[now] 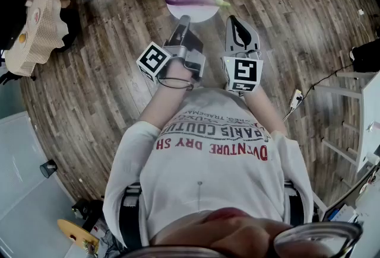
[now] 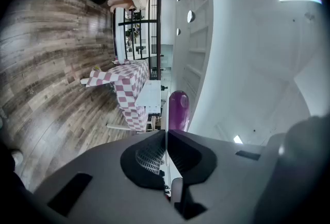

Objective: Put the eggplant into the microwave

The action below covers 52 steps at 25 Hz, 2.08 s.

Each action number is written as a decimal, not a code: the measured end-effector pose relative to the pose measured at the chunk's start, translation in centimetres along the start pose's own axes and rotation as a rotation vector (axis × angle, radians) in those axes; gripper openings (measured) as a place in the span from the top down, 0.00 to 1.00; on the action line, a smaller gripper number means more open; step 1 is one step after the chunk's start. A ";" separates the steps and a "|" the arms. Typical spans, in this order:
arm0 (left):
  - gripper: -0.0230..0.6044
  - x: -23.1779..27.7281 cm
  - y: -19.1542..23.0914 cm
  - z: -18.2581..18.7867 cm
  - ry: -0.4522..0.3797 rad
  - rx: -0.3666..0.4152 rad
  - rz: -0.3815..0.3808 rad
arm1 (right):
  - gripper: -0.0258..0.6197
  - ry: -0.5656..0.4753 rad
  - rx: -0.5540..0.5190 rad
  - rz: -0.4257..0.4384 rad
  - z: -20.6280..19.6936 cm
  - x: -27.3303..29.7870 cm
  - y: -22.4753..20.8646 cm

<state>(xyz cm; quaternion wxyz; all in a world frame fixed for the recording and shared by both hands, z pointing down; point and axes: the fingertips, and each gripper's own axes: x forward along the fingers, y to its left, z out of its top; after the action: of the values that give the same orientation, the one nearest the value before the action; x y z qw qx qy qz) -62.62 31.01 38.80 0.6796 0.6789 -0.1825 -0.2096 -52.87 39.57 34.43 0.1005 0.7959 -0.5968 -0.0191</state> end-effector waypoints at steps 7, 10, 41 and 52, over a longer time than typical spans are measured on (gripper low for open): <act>0.91 0.4 0.5 0.7 0.015 -0.017 0.005 | 0.92 0.019 0.050 0.004 -0.8 1.0 0.5; 0.91 0.5 1.0 0.8 0.023 -0.024 0.014 | 0.92 0.028 0.060 -0.009 -1.1 1.3 0.4; 0.91 26.3 3.3 -13.6 -0.065 -0.065 0.005 | 0.92 0.003 0.109 0.078 -6.0 11.6 -28.7; 0.91 37.5 5.7 -16.8 -0.029 -0.042 0.069 | 0.92 0.047 0.154 0.070 -9.6 18.3 -37.9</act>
<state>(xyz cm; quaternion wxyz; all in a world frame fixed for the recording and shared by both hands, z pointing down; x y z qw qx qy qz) -21.71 25.22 42.90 0.6977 0.6547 -0.2114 -0.1996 -10.28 33.57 38.52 0.0537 0.7802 -0.6213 0.0489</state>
